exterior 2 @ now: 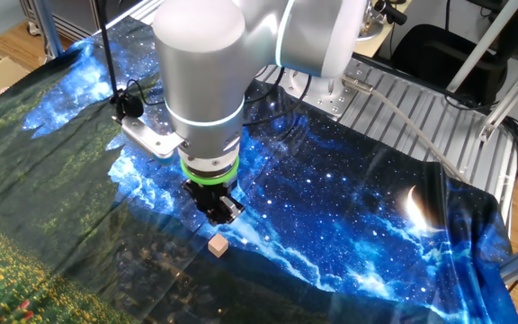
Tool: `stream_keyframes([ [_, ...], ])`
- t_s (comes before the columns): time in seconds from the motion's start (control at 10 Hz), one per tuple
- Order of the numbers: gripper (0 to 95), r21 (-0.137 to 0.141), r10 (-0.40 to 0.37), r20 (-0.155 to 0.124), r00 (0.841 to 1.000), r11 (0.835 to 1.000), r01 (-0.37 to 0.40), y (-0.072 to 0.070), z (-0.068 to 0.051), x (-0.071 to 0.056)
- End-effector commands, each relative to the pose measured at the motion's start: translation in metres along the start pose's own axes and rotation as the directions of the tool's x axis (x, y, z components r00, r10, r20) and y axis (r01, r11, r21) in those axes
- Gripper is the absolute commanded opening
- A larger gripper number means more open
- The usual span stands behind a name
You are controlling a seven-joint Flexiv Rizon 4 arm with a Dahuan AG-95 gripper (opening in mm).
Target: Pick up the small block on the left and move it to the right
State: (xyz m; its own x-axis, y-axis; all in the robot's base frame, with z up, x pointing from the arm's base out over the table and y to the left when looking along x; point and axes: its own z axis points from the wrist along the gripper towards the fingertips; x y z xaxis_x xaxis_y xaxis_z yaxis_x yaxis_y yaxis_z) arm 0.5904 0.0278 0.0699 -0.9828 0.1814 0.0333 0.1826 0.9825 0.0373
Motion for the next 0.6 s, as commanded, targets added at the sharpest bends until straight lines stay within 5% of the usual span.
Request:
stream_keyframes([
  [0.1,0.0,-0.001,0.000,0.008,1.000,1.000,0.000,-0.0007,0.0002,0.0002],
  [0.6,0.0,-0.020,-0.014,0.012,1.000,1.000,0.014,-0.0017,-0.0007,0.0004],
])
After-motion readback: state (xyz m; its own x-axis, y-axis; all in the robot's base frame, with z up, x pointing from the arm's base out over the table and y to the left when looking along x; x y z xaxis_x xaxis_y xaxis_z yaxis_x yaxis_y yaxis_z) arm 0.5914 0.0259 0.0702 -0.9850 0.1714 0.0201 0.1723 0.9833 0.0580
